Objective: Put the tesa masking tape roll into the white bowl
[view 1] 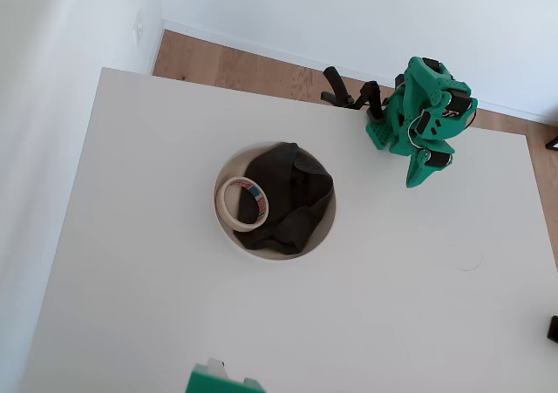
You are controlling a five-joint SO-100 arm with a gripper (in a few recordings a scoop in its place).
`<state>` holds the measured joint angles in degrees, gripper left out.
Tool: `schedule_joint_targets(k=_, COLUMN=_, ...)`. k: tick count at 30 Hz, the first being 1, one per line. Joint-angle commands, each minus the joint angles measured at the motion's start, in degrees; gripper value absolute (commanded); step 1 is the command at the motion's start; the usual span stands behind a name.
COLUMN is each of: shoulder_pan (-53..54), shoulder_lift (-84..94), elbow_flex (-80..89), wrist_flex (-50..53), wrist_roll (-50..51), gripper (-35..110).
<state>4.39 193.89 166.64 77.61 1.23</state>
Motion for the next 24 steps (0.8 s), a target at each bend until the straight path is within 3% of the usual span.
schedule_joint_targets(k=1, shoulder_pan=1.2, shoulder_lift=0.3, elbow_flex=-0.6, wrist_flex=1.3, wrist_roll=0.1, gripper=-8)
schedule_joint_targets(k=24, shoulder_pan=1.8, shoulder_lift=0.3, elbow_flex=-0.7, wrist_flex=2.1, wrist_roll=0.4, gripper=-8)
